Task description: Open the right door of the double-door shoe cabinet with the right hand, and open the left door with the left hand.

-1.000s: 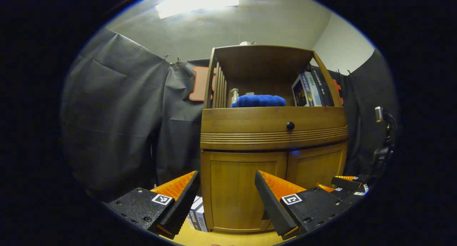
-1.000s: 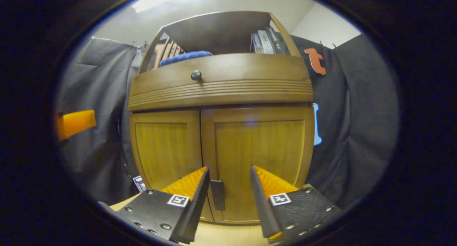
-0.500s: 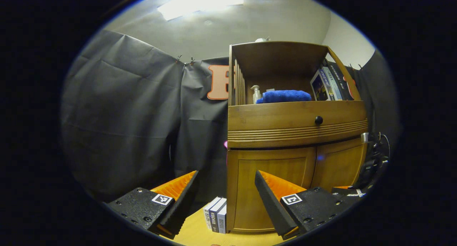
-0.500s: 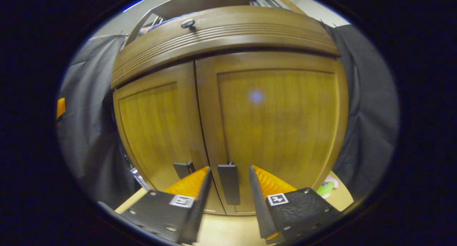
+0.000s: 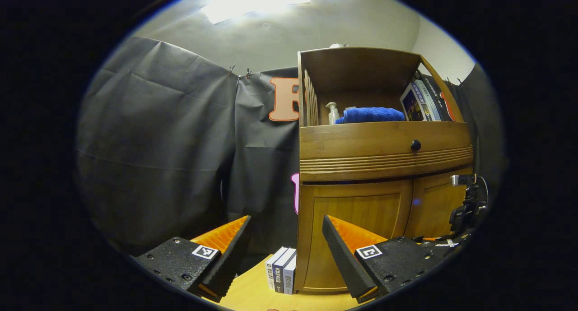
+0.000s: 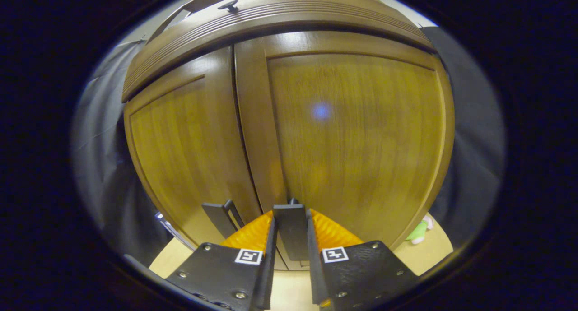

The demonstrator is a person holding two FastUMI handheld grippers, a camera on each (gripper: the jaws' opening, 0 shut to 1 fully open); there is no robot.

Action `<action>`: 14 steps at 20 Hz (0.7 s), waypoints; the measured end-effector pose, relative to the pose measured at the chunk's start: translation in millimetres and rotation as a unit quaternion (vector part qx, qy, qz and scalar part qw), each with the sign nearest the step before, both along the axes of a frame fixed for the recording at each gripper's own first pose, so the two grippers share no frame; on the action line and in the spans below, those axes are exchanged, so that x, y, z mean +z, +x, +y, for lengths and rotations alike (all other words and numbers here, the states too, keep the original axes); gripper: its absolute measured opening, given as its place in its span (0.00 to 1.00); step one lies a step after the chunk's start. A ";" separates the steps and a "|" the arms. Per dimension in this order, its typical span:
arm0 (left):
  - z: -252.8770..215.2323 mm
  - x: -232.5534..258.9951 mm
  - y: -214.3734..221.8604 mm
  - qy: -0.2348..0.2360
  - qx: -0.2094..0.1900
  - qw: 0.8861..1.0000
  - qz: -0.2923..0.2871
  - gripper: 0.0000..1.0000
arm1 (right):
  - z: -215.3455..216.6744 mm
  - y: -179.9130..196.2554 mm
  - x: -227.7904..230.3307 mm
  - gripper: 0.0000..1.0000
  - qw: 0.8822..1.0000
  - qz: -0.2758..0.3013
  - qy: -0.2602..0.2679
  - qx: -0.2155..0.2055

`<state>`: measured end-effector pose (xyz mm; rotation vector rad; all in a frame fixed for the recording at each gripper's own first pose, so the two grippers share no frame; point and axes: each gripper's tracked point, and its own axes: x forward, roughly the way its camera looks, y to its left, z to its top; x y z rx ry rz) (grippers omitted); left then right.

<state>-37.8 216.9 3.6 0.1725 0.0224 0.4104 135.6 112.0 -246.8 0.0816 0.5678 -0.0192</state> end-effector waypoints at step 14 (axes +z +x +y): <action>-19.8 -2.0 -2.2 -0.008 -0.032 0.999 0.008 0.92 | -13.5 -27.4 16.5 0.24 0.998 -0.031 -0.034 -0.040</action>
